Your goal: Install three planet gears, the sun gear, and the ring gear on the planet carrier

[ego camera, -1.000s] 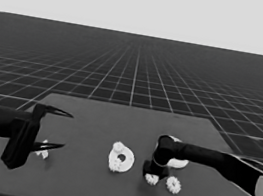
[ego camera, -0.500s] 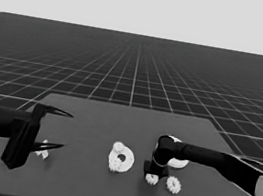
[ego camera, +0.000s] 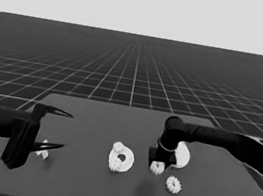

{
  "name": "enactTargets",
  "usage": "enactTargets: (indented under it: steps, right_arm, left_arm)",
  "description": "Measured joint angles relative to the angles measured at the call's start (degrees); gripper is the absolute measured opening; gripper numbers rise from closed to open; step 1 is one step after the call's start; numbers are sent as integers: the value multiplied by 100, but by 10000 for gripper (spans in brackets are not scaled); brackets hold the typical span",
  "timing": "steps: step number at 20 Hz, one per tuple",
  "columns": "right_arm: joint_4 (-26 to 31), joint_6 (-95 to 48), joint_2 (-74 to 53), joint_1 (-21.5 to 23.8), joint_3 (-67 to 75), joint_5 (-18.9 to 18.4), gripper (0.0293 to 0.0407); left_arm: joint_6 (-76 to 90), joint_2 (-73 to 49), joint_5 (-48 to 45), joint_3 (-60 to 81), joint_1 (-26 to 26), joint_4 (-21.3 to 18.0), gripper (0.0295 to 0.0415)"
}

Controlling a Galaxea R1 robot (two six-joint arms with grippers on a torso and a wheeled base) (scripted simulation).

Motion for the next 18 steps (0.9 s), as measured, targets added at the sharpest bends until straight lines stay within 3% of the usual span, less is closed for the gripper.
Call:
enactTargets:
  steps: [2, 4, 10, 13, 18]
  right_arm:
    - [150, -204, 1351, 142, -1584, 22, 312]
    - [192, -453, 1872, 175, -2324, 62, 312]
    - [212, -622, 2129, 181, -2757, 87, 312]
    - [-462, -884, 2252, -538, -3194, 323, 312]
    - [-607, -971, 2299, -691, -3351, 404, 312]
  left_arm:
    - [0, 0, 0, 0, 0, 0, 385]
    - [0, 0, 0, 0, 0, 0, 385]
    - [0, 0, 0, 0, 0, 0, 385]
    - [0, 0, 0, 0, 0, 0, 385]
    - [0, 0, 0, 0, 0, 0, 385]
